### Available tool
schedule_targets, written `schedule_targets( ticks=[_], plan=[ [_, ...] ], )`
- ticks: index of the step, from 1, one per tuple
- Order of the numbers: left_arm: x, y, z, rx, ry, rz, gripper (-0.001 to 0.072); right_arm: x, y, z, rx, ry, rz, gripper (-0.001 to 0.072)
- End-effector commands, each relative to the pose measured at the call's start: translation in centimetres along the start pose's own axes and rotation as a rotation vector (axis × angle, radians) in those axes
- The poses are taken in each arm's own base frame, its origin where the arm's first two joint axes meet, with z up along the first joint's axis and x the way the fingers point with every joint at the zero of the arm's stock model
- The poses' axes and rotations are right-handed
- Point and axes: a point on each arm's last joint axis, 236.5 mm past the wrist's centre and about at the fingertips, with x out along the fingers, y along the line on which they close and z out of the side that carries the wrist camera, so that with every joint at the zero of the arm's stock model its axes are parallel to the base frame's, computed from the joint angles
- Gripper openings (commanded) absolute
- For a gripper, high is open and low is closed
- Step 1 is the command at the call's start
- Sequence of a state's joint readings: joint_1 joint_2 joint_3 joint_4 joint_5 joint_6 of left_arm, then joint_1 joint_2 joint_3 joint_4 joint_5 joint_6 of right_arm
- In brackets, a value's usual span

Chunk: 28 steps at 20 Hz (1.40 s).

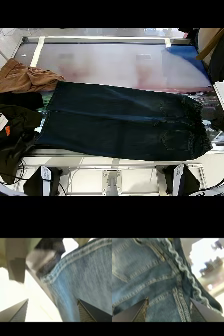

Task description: Fold the clothes and pants, and hang the long-sleeved shirts on hangers.

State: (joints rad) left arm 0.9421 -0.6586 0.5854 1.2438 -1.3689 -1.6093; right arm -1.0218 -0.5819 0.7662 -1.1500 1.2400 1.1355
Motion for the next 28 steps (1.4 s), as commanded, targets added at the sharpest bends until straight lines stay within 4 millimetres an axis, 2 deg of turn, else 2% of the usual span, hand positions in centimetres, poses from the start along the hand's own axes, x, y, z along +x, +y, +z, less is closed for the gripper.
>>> schedule_targets(
  ticks=[1,2,3,5,11,14,19,20,21,25,28],
  plan=[
    [1.0,-1.2,-1.3,-0.123,0.071,-0.166,0.0688,-0.1,0.3,1.7,0.019,-0.082,0.016,0.0558],
    [1.6,-0.8,-1.6,-0.130,0.101,-0.154,0.0631,-0.2,0.3,1.8,0.019,-0.084,0.015,0.0559],
    [2.1,-0.3,-2.1,-0.134,0.134,-0.136,0.0541,-0.2,0.3,1.9,0.019,-0.087,0.014,0.0558],
    [2.8,0.7,-3.3,-0.123,0.196,-0.090,0.0534,-0.2,0.1,2.3,0.019,-0.104,0.005,0.0558],
    [3.4,3.0,-4.1,-0.052,0.224,0.031,0.0533,-0.2,0.0,2.5,0.021,-0.116,0.002,0.0559],
    [4.2,1.2,-3.3,-0.040,0.183,-0.025,0.0534,-0.2,0.4,2.7,0.030,-0.124,0.020,0.0558],
    [5.2,0.0,-0.7,0.045,0.061,-0.022,0.0532,-0.8,3.2,4.3,0.094,-0.184,0.146,0.0558],
    [5.3,0.0,-0.4,0.044,0.047,-0.022,0.0489,-0.9,3.6,4.5,0.101,-0.192,0.162,0.0558],
    [5.4,0.1,-0.4,0.042,0.053,-0.019,0.0456,-0.9,3.8,4.6,0.106,-0.195,0.174,0.0558],
    [7.1,0.7,-2.1,0.027,0.164,-0.013,0.0457,-1.4,4.5,4.5,0.112,-0.179,0.196,0.0558],
    [7.9,0.3,-1.7,0.002,0.166,-0.037,0.0457,-2.6,4.9,5.3,0.084,-0.193,0.198,0.0558]
  ],
)
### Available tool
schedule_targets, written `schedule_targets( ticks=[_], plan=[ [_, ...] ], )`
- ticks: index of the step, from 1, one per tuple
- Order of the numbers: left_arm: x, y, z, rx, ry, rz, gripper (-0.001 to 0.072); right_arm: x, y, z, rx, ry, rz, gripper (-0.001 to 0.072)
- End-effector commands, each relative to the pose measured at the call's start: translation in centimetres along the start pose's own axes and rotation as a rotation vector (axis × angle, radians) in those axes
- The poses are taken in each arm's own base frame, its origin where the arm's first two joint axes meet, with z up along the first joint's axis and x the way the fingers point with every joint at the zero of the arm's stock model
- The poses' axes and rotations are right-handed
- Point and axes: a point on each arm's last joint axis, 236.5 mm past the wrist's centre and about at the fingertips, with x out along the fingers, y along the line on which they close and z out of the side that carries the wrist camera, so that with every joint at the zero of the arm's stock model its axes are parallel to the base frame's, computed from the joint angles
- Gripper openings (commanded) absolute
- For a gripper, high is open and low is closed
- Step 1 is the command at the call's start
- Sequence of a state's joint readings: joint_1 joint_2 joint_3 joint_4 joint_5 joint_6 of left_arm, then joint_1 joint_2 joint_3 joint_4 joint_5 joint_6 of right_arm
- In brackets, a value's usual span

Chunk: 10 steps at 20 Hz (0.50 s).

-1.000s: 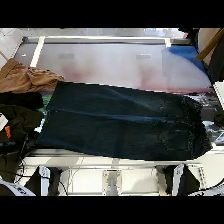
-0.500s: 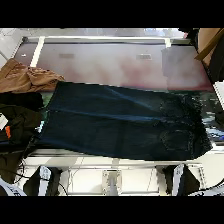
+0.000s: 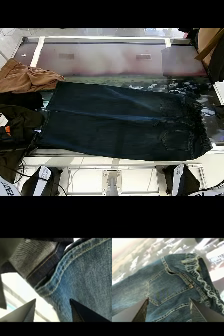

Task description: Fold the clothes and pants, and hang the long-sleeved shirts on hangers.

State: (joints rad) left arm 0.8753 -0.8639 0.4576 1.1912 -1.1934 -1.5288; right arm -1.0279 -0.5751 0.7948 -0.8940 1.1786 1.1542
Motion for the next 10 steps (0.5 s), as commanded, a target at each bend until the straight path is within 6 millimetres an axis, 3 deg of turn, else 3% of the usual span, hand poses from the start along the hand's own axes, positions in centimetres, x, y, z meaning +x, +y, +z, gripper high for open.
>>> schedule_targets(
  ticks=[1,5,6,7,8,10],
  plan=[
    [0.9,-0.4,0.5,-0.010,0.001,-0.023,0.0456,-1.1,1.1,1.1,-0.023,-0.015,0.017,0.0558],
    [2.6,-1.7,1.0,0.018,-0.023,-0.041,0.0429,-2.8,1.7,3.2,-0.072,-0.064,-0.005,0.0558],
    [3.0,-2.5,1.0,0.013,-0.029,-0.064,0.0343,-3.2,1.6,3.6,-0.087,-0.073,-0.018,0.0558],
    [3.3,-3.2,1.1,0.013,-0.035,-0.084,0.0207,-3.6,1.3,4.0,-0.105,-0.077,-0.044,0.0558],
    [3.5,-3.7,1.2,0.018,-0.040,-0.094,0.0010,-3.9,0.6,4.1,-0.123,-0.073,-0.082,0.0558],
    [3.6,-4.3,1.5,0.034,-0.057,-0.100,0.0019,-3.9,-3.2,2.4,-0.158,0.005,-0.229,0.0558]
  ],
)
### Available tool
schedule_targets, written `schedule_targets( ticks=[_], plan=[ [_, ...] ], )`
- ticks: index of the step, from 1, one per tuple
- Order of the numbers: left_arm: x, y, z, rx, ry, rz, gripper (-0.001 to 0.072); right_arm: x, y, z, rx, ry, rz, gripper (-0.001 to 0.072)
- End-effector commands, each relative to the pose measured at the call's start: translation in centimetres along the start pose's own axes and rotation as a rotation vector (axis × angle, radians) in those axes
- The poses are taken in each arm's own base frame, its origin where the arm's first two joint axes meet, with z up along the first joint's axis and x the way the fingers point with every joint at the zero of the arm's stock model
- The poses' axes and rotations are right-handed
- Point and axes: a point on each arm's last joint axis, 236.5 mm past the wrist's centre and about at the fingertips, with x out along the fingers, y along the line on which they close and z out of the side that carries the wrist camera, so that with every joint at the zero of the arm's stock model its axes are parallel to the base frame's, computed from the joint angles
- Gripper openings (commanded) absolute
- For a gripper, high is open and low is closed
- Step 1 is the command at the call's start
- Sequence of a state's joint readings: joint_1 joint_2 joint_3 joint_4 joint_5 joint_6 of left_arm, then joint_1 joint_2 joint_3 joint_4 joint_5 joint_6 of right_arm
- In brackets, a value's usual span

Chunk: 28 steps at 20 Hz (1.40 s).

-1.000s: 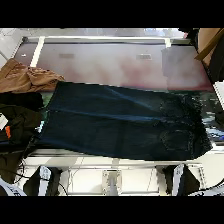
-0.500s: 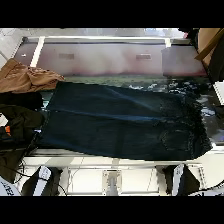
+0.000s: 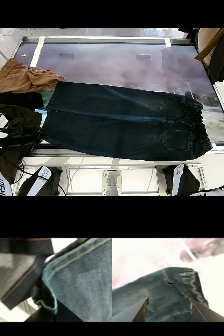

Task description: Fold the clothes and pants, and hang the long-sleeved shirts on hangers.

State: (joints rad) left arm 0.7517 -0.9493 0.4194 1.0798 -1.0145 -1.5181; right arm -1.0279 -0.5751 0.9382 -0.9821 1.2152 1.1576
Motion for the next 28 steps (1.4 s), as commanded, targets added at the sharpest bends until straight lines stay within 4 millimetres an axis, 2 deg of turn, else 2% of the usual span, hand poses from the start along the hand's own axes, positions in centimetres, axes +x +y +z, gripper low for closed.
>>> schedule_targets(
  ticks=[1,2,4,5,7,10,14,16,18,21,22,23,24,25,28],
  plan=[
    [0.6,-1.4,0.6,0.008,-0.034,-0.035,0.0019,-0.4,-6.2,-3.4,-0.045,0.138,-0.249,0.0558],
    [0.6,-1.6,0.6,0.006,-0.033,-0.040,0.0019,0.1,-8.3,-6.2,-0.013,0.218,-0.320,0.0558],
    [0.6,-1.9,0.6,0.011,-0.034,-0.055,0.0019,2.2,-10.1,-11.3,0.101,0.304,-0.333,0.0558],
    [0.6,-2.0,0.6,0.009,-0.034,-0.057,0.0019,3.0,-11.0,-13.4,0.162,0.325,-0.338,0.0558],
    [0.6,-2.0,0.6,0.007,-0.033,-0.058,0.0020,3.3,-13.2,-17.1,0.260,0.406,-0.366,0.0559],
    [0.6,-2.0,0.6,0.007,-0.033,-0.058,0.0020,4.3,-14.5,-18.6,0.313,0.449,-0.358,0.0560],
    [0.6,-2.0,0.6,0.008,-0.034,-0.058,0.0019,6.1,-14.9,-22.5,0.375,0.615,-0.302,0.0560],
    [0.6,-2.0,0.6,0.008,-0.034,-0.058,0.0019,6.8,-15.0,-23.4,0.394,0.649,-0.284,0.0559],
    [0.6,-2.0,0.6,0.007,-0.034,-0.058,0.0019,7.7,-14.8,-23.6,0.410,0.653,-0.251,0.0559],
    [0.6,-2.0,0.7,0.008,-0.035,-0.057,0.0019,8.6,-15.5,-24.2,0.408,0.660,-0.250,0.0558],
    [0.6,-2.0,0.7,0.008,-0.037,-0.057,0.0019,9.0,-15.5,-24.1,0.404,0.651,-0.237,0.0537],
    [0.6,-2.0,0.7,0.008,-0.037,-0.057,0.0019,9.5,-15.1,-23.9,0.410,0.638,-0.212,0.0371],
    [0.6,-2.0,0.8,0.008,-0.038,-0.058,0.0019,9.9,-14.6,-23.4,0.404,0.620,-0.181,0.0173],
    [0.5,-2.1,0.9,0.011,-0.042,-0.059,0.0019,10.2,-14.4,-22.9,0.404,0.602,-0.167,0.0076],
    [-1.6,-3.6,2.3,0.121,-0.071,-0.069,0.0018,9.0,-13.8,-21.2,0.377,0.605,-0.146,0.0067]
  ],
)
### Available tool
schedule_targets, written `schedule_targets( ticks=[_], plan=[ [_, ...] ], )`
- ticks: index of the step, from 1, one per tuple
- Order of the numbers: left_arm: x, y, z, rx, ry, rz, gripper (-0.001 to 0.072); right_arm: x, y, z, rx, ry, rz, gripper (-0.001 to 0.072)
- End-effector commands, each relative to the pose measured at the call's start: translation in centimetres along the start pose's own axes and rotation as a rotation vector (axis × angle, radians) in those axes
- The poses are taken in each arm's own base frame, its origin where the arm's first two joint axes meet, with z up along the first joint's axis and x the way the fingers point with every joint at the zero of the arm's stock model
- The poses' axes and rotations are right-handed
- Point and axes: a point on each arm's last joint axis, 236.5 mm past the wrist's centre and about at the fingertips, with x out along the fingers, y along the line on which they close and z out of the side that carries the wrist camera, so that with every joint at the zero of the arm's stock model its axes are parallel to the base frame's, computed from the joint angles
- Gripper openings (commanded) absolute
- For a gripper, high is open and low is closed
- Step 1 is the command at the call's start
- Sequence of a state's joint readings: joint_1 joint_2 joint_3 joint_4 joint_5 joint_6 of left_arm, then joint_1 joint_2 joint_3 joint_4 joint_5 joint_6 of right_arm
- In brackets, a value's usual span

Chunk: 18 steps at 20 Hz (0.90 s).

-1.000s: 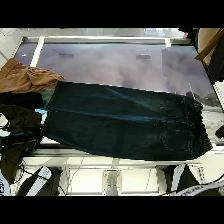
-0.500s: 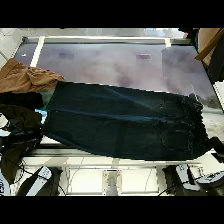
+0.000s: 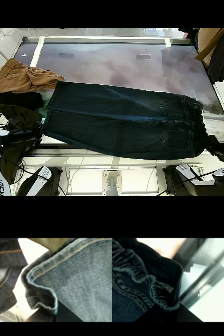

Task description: Fold the clothes and pants, and hang the long-sleeved shirts on hangers.

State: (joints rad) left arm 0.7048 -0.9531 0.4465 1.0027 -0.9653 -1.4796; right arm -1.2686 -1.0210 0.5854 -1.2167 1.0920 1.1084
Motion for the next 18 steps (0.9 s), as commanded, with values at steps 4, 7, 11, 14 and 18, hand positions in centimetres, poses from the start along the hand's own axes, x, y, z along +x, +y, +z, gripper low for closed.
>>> schedule_targets(
  ticks=[4,7,11,14,18],
  plan=[
    [-7.5,-4.9,5.9,0.214,-0.147,-0.009,0.0017,-7.2,2.8,1.3,-0.112,-0.022,0.023,0.0067],
    [-12.5,-10.8,10.8,0.337,-0.335,-0.060,0.0014,-11.8,8.3,5.8,-0.104,-0.248,0.172,0.0065],
    [-11.7,-19.3,14.0,0.482,-0.364,-0.135,0.0013,-10.7,17.4,8.4,-0.211,-0.316,0.319,0.0064],
    [-8.2,-22.0,18.3,0.417,-0.384,-0.107,0.0013,-7.9,21.6,11.8,-0.173,-0.391,0.307,0.0063],
    [-2.8,-23.8,20.3,0.467,-0.344,-0.056,0.0013,-2.4,25.7,14.1,-0.198,-0.282,0.307,0.0065]
  ],
)
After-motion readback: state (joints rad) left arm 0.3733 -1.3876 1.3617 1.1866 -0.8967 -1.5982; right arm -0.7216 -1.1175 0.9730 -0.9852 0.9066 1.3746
